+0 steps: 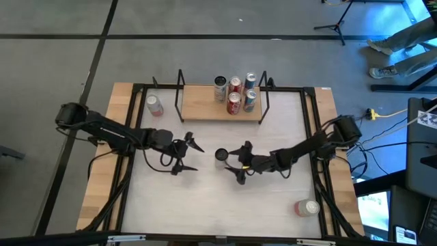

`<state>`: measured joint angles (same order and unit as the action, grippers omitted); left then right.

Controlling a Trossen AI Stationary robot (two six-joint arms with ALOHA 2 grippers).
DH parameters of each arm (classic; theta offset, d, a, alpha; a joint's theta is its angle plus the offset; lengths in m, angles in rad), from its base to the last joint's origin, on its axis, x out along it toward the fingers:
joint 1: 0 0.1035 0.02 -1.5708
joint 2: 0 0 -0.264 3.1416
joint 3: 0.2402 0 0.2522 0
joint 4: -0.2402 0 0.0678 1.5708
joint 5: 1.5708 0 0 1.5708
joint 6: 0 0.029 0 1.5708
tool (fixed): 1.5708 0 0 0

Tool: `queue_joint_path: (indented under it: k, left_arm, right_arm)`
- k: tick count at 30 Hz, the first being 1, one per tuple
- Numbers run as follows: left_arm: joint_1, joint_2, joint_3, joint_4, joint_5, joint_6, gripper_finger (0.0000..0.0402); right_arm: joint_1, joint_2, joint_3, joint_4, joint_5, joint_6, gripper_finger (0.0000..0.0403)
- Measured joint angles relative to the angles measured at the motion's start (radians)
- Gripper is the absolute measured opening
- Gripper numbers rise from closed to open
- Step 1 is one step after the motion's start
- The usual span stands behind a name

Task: Place canned beverage on shelf
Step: Put the black soda can on the shelf

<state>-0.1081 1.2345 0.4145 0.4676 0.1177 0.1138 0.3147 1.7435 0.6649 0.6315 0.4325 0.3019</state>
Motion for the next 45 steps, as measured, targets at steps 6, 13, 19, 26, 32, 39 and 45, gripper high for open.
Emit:
queue_joint_path:
  k: [6,13,19,26,32,39,45]
  left_arm:
    - [0.0,0.079,-0.002,0.034,-0.017,-0.011,0.0374]
    - [0.004,0.213,-0.002,0.172,-0.038,-0.025,0.0374]
    - [0.005,0.273,-0.001,0.198,-0.054,-0.031,0.0374]
    - [0.001,0.277,-0.001,0.205,-0.048,-0.052,0.0374]
    - [-0.041,0.273,0.0,0.095,-0.004,-0.176,0.0374]
    - [-0.107,0.144,-0.025,-0.013,-0.137,-0.201,0.0374]
    - [-0.172,0.005,-0.114,0.0,-0.315,-0.213,0.0374]
  right_arm:
    - [0.007,0.093,0.107,-0.008,0.081,-0.045,0.0337]
    - [0.006,0.166,0.204,-0.005,0.165,-0.055,0.0336]
    - [0.014,0.185,0.22,-0.001,0.201,-0.126,0.0261]
    - [0.027,0.164,0.22,-0.029,0.203,-0.184,0.0233]
    - [0.021,0.108,0.223,-0.037,0.255,-0.261,0.0233]
    - [0.005,0.026,0.286,-0.065,0.329,-0.368,0.0233]
    - [-0.066,0.015,0.448,-0.352,0.327,-0.357,0.0233]
